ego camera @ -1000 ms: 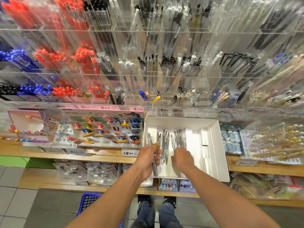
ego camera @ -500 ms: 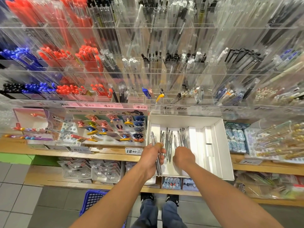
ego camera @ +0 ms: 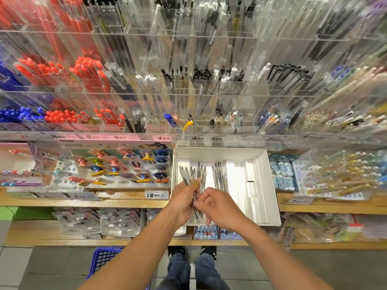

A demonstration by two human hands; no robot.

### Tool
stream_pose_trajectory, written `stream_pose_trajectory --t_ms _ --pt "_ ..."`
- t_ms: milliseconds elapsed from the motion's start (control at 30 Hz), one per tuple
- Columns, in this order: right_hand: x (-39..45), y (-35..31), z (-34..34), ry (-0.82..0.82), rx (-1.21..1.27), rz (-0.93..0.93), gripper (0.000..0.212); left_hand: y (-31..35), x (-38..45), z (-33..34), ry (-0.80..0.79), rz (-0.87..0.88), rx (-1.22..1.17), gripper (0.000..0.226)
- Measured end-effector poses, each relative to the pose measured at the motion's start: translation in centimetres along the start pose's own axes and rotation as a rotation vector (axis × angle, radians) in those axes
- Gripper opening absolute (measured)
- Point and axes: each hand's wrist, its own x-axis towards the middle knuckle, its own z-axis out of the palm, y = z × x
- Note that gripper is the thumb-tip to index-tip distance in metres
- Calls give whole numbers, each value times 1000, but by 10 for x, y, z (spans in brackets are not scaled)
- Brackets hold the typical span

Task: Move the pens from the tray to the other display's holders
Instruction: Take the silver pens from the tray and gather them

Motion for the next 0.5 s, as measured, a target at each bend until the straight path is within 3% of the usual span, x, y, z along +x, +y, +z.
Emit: stream_pose_trajectory --t_ms 133,267,400,500 --pt "4 11 -11 98 -33 57 18 -2 7 -2 80 -17 -3 27" --pt "16 43 -13 187 -180 240 14 -1 6 -5 70 -44 -31 26" --pt "36 59 -10 80 -342 422 20 -3 7 -10 87 -61 -13 15" --pt "51 57 -4 48 -407 497 11 -3 7 -9 94 -68 -4 14"
